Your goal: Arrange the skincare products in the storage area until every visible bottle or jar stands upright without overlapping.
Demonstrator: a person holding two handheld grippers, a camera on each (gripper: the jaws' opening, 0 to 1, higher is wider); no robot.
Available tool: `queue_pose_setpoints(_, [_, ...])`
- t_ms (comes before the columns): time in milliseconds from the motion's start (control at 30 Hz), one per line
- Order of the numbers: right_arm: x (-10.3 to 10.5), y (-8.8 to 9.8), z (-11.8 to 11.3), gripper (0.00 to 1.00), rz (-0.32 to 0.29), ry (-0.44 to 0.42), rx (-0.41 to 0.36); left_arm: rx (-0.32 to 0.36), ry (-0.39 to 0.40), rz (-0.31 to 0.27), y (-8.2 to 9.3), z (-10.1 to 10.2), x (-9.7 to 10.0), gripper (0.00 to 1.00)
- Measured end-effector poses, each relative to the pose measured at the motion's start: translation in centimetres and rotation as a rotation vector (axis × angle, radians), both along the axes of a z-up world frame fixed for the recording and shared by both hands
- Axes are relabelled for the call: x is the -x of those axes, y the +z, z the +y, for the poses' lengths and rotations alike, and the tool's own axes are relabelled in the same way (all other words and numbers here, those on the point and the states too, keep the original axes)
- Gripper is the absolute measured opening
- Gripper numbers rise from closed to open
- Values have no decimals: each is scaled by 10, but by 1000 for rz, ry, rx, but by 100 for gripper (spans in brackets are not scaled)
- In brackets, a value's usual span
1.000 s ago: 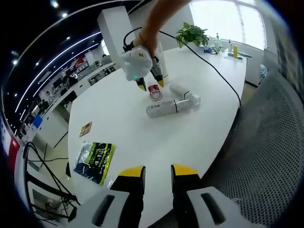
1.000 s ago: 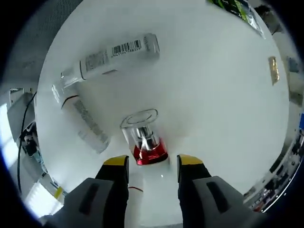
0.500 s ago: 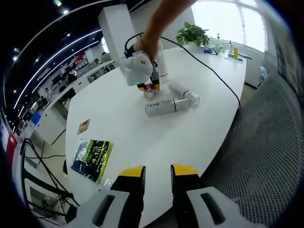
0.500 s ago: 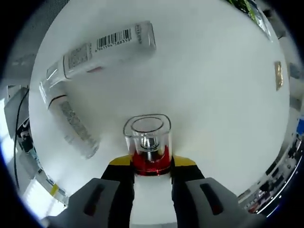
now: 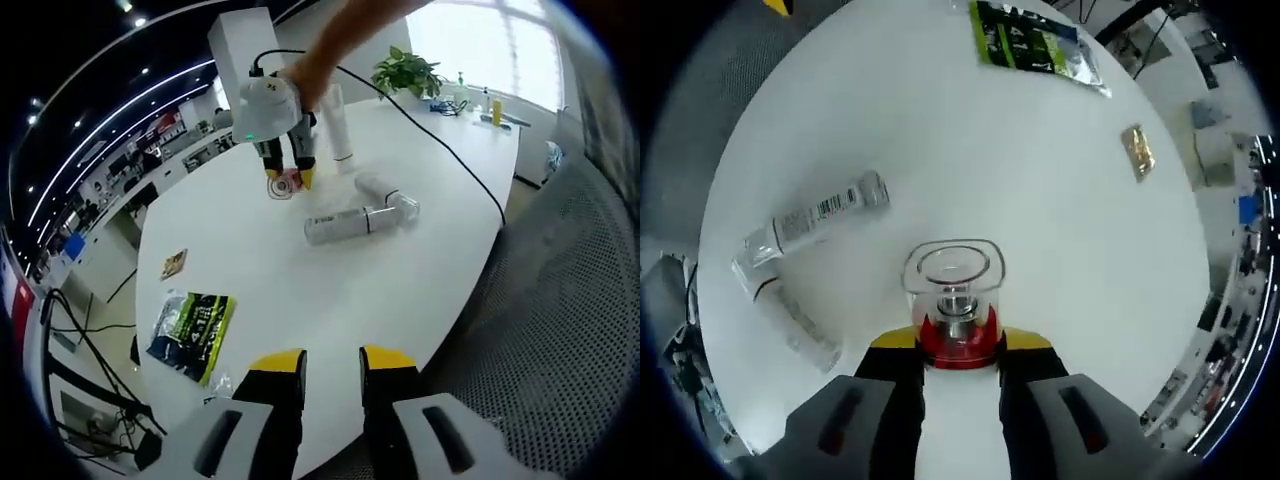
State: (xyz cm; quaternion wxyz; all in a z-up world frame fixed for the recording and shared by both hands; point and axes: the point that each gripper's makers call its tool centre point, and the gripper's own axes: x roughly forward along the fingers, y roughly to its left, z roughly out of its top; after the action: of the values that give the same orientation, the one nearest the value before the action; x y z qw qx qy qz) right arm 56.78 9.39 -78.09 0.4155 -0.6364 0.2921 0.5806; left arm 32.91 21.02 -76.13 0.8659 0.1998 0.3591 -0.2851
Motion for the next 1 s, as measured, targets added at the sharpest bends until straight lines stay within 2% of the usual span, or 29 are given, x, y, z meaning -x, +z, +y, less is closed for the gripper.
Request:
queue_pose_setpoints(300, [8,32,9,24,10,-217,-239,2,-10,-3,0,-2,1,22])
queue_pose_setpoints(567, [11,69,11,25,71,-558,-545,10,-10,-16,4,-2,0,22])
queue_pose_setpoints(600, [13,78,13,25,85,-615,-606,16,-9,-17,4,-3,0,22])
queue_pose_setpoints(667, [16,93,15,25,102,-673,-690,21,-11,-25,6,-3,-1,22])
queue_pose_setpoints(833, [28,149,14,25,165,-897,-1010,61,-20,-37,12,-9,-1,22])
queue_pose_setpoints(1000, [45,187,2,25,260,-1029,-1224,96,-29,-53,18,-13,-1,22])
